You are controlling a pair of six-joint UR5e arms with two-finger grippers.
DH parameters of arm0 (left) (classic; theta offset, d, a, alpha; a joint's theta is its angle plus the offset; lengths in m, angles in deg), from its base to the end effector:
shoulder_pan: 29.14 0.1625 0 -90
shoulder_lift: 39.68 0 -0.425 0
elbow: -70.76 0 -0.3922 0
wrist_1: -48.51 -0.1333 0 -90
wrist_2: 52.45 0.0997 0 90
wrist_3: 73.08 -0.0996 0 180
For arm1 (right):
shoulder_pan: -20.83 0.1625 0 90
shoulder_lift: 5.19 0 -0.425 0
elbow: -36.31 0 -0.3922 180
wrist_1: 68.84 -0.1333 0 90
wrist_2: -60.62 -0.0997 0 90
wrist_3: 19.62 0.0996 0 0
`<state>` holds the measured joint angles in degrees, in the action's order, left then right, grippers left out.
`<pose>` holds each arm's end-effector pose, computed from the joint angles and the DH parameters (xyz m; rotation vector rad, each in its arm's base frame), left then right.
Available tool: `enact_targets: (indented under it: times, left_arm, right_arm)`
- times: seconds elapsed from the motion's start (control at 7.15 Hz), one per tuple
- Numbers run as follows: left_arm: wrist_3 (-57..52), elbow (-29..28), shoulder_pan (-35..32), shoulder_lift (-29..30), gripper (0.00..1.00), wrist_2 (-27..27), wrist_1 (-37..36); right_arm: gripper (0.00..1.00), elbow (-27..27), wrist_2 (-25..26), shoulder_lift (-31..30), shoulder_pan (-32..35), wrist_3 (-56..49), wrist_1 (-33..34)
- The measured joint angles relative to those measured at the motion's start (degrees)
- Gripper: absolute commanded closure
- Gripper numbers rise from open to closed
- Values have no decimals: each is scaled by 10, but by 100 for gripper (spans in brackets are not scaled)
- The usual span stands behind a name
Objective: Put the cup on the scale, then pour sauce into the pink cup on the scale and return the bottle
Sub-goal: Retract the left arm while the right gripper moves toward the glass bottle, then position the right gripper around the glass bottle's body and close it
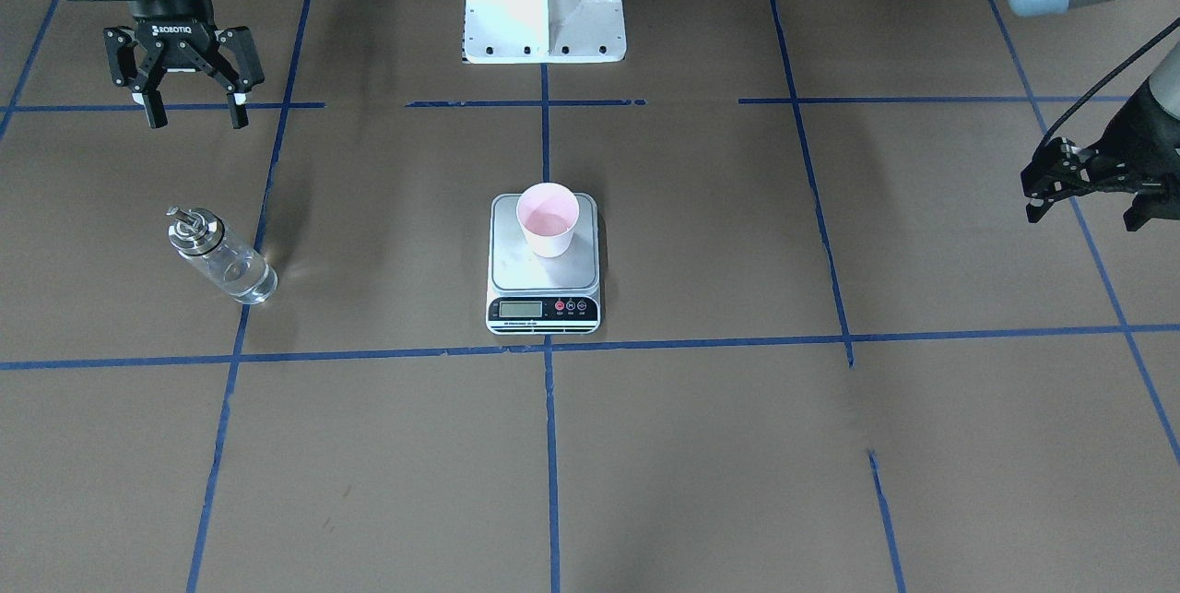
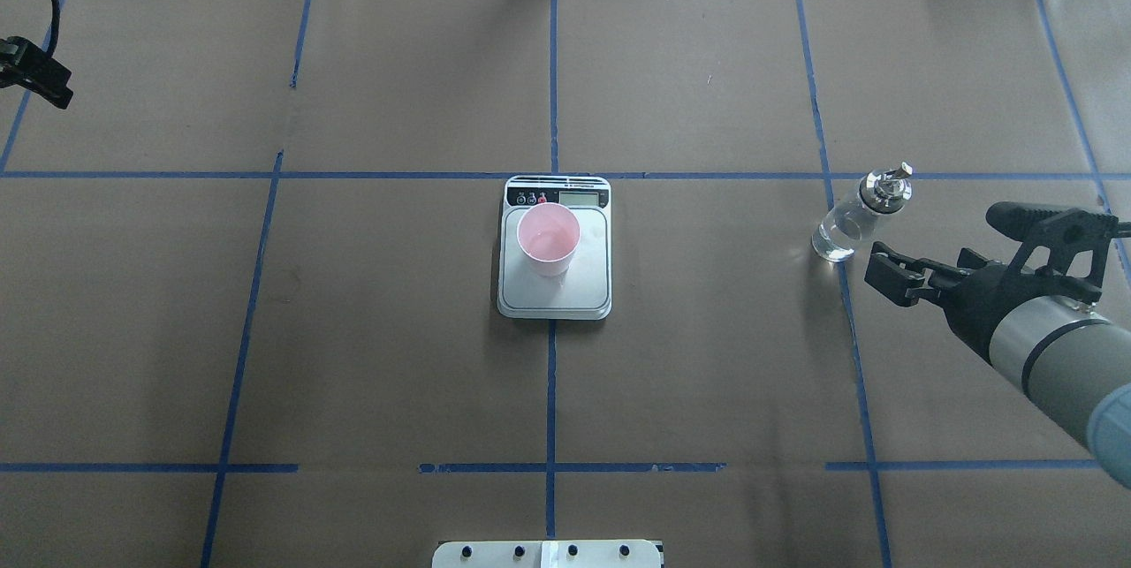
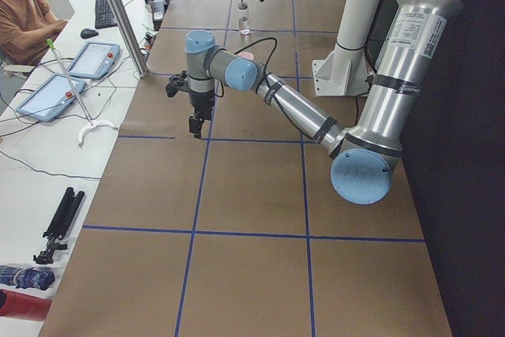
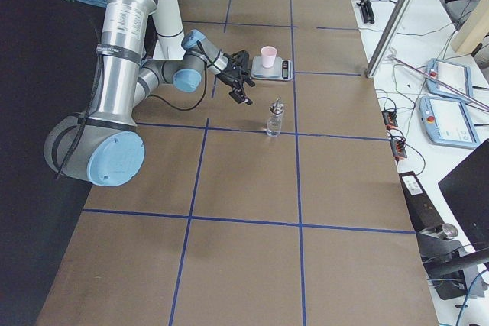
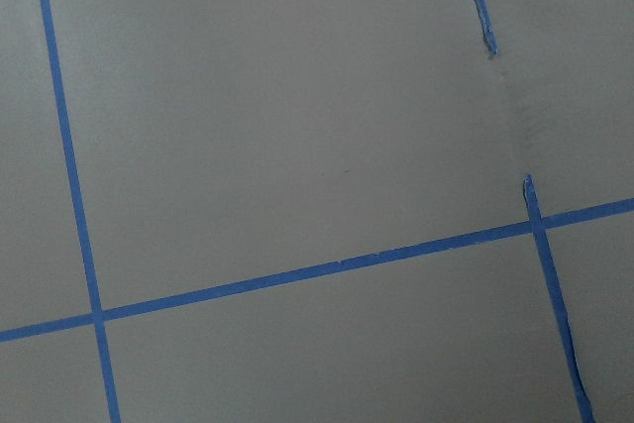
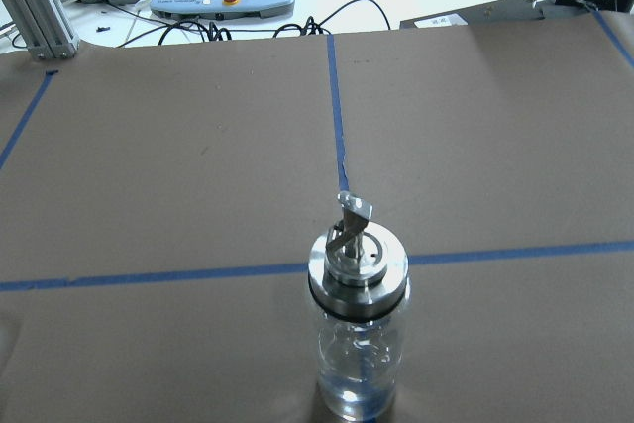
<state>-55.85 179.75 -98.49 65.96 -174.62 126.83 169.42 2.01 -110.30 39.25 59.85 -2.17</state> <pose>0.1231 -0.5542 0.3876 0.1892 0.6509 0.1698 -0.2870 -0.2908 0.3640 0.7149 -0.7201 0.3709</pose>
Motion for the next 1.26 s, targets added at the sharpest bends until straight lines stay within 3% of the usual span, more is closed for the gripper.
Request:
enact_targets:
  times: [0.28, 0.7, 0.98, 1.26]
  left_arm:
    - [0, 3, 0, -3, 0, 0, 0]
    - [1, 6, 0, -5, 0, -1, 0]
    - [1, 7, 0, -5, 0, 0, 0]
    - [1, 8, 0, -8, 0, 0, 0]
  right_arm:
    - [0, -59, 112, 0, -51, 9, -59]
    - [0, -185, 236, 3, -99, 7, -201]
    - [0, -256, 294, 21, -117, -2, -277]
    - [0, -279, 313, 35, -121, -9, -296]
